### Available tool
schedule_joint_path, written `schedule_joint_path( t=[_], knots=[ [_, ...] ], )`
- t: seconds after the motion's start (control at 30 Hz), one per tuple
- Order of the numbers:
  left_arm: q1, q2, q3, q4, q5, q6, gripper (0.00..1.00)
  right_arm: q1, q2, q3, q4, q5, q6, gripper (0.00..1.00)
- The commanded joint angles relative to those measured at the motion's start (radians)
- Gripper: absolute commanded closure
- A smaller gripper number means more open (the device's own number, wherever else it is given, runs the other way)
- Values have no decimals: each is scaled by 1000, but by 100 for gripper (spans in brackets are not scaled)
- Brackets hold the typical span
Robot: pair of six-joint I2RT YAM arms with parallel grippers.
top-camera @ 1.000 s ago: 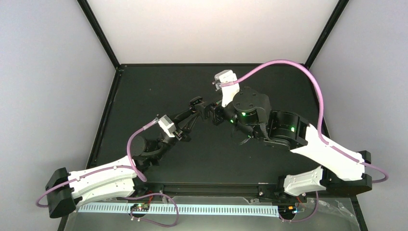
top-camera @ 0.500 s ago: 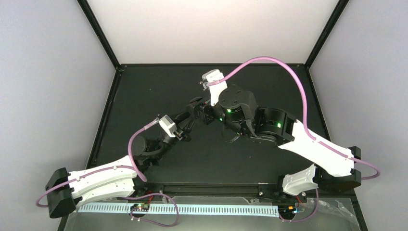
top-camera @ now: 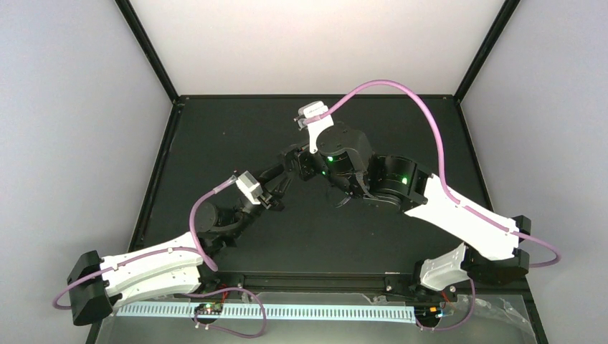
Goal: Insert the wireless bluetooth earbuds into the charging case
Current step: Place the earbud in the charging case.
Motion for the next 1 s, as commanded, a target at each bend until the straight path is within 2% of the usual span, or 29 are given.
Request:
schedule_joint_path(
  t=[0.0,0.97],
  knots=[
    [-5,-14,31,18,-21,18,98,-5,-2,10,-19,9,14,9],
    [-5,-23,23,13,-31,20,99,-18,-77,-71,-36,39,34,10]
  ],
)
